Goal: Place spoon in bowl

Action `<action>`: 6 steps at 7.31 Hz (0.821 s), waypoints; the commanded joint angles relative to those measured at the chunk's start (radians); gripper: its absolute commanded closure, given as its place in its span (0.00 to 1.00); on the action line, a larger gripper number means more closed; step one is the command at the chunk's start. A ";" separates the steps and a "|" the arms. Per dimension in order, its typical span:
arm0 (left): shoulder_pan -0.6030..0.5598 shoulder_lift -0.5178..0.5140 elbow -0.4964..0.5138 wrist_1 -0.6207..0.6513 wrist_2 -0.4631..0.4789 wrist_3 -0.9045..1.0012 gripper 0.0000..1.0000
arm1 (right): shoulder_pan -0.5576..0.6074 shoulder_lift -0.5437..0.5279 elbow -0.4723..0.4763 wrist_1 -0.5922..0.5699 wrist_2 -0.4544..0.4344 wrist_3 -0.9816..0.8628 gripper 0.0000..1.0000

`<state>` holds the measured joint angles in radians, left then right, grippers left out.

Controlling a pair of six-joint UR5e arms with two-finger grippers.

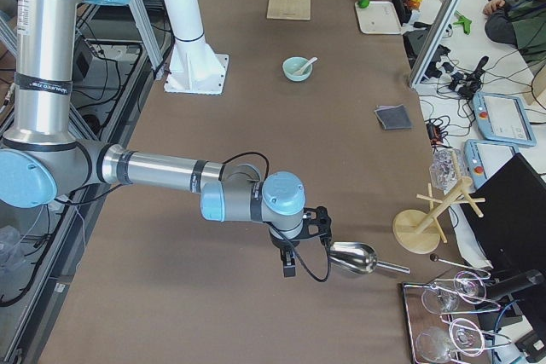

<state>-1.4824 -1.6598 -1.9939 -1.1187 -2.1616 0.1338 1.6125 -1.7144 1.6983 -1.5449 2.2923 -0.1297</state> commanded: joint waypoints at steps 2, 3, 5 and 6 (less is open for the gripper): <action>-0.091 0.169 0.027 -0.004 -0.167 0.064 0.02 | -0.005 0.007 0.136 -0.245 0.019 0.002 0.00; -0.093 0.182 0.043 -0.007 -0.170 0.070 0.02 | -0.005 0.004 0.138 -0.241 0.030 0.005 0.00; -0.095 0.253 0.047 -0.105 -0.173 0.069 0.02 | -0.005 0.001 0.133 -0.239 0.029 0.004 0.00; -0.095 0.300 0.059 -0.216 -0.175 0.058 0.02 | -0.005 0.001 0.135 -0.239 0.029 0.004 0.00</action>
<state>-1.5763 -1.4156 -1.9467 -1.2219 -2.3332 0.2005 1.6076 -1.7127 1.8325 -1.7837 2.3204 -0.1258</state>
